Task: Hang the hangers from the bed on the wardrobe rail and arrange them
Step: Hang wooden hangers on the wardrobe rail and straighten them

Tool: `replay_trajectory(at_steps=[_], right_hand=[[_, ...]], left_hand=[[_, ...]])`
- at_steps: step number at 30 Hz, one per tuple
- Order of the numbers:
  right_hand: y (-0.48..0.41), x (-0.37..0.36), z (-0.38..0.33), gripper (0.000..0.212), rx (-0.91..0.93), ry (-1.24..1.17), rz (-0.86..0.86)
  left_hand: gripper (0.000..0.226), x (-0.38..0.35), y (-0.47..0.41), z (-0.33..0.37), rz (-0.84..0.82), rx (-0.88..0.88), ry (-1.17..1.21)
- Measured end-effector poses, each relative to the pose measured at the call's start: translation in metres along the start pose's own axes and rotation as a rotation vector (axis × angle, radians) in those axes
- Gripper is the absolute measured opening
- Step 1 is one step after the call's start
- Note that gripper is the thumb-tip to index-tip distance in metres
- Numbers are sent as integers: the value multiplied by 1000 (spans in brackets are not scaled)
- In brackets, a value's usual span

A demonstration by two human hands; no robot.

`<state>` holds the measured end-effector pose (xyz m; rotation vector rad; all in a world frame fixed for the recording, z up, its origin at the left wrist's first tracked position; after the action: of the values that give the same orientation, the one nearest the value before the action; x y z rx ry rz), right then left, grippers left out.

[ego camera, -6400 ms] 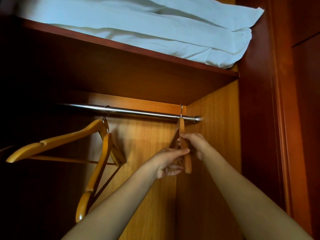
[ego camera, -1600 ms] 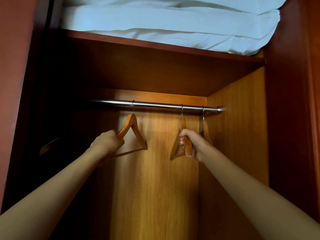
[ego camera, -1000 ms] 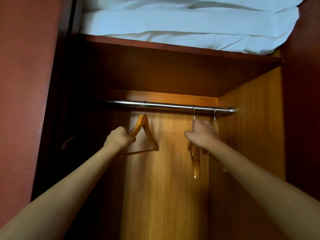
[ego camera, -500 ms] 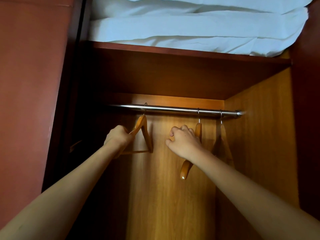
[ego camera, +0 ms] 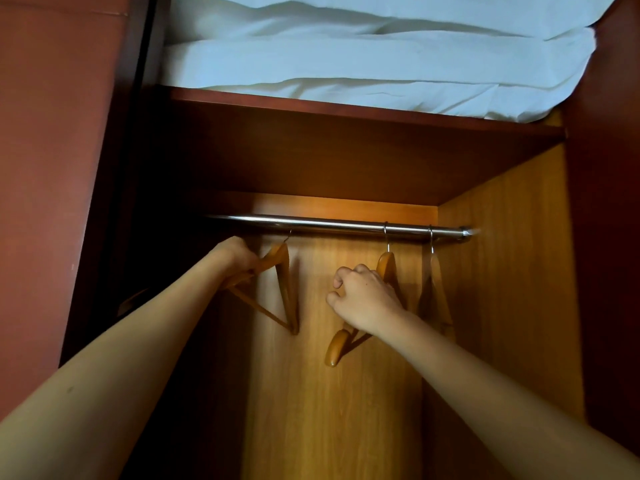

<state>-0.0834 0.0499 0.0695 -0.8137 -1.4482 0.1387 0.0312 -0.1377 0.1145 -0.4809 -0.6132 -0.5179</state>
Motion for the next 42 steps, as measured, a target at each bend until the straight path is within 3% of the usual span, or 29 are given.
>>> replay_trajectory(at_steps=[8,17,21,23,32,38,40,42], right_hand=[[-3,-3,-1,12,52,-31,47],[-24,-32,-25,6,61,-220,-63],[-31,-42,-19,48,-41,-257,-153],[-33,-44,-11,59,-107,-280,-166],[-41,-45,30,82,-293,-462,-52],[-40,-20,48,73,-287,-608,165],[-35,-6,54,74,-304,-569,225],[-28,10,60,76,-346,-412,268]], left_hand=[[8,-22,29,-14,-176,2,-186],[10,-13,96,-31,-31,-178,-19],[6,-4,128,-35,38,-251,42],[7,2,143,-31,55,-284,73],[12,51,182,-22,19,-386,256],[21,77,184,-43,-73,-454,342],[36,78,183,-50,-111,-489,348],[31,75,179,-52,-129,-537,386]])
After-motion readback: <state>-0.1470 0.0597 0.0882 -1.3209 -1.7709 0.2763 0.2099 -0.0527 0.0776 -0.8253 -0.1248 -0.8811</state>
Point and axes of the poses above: each hand's wrist, its own y-axis away from the middle knuckle, its own x-axis out of the back of the hand, z = x × y, the point moved 3 cm from there along -y, towards the middle knuckle, and after that the axes turned 10 degrees about -z, right-handed, at the moved point
